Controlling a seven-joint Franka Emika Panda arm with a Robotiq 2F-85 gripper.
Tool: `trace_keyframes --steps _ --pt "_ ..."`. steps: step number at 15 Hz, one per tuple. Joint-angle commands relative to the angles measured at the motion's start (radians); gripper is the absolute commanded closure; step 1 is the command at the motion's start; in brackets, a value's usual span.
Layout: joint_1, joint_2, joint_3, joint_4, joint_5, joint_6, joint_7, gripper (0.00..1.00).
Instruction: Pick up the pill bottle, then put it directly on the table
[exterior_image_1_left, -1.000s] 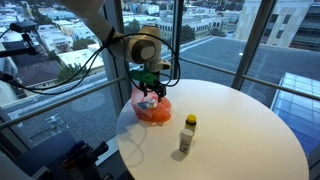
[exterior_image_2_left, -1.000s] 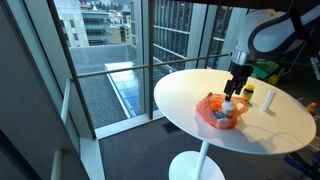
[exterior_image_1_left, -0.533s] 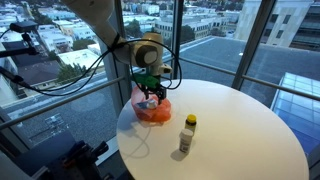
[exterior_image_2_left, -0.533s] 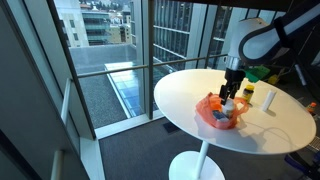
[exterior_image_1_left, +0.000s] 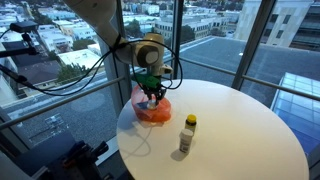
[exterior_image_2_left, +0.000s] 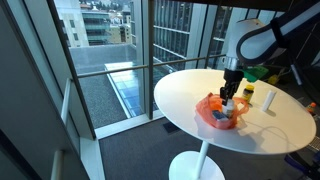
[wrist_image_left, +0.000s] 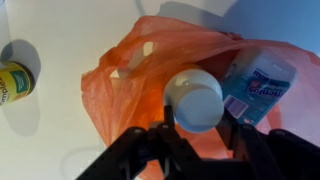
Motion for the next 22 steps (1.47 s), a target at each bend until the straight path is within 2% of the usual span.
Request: trace_keyframes --steps 1,7,13,17,22 --pt "0.008 -0.011 -0.005 0.027 -0.016 -0.056 0.008 0.82" --pt "0.003 -0.047 -0.009 0.043 -0.014 -0.103 0.012 0.82" --pt "-0.037 -0.117 -0.015 0.109 0.039 -0.176 -0.027 0.82" --pt "-0.071 -0.116 -0.035 0.203 0.073 -0.198 -0.008 0.82" --pt "-0.105 -0.034 -0.067 0.338 0.1 -0.195 0.032 0.82"
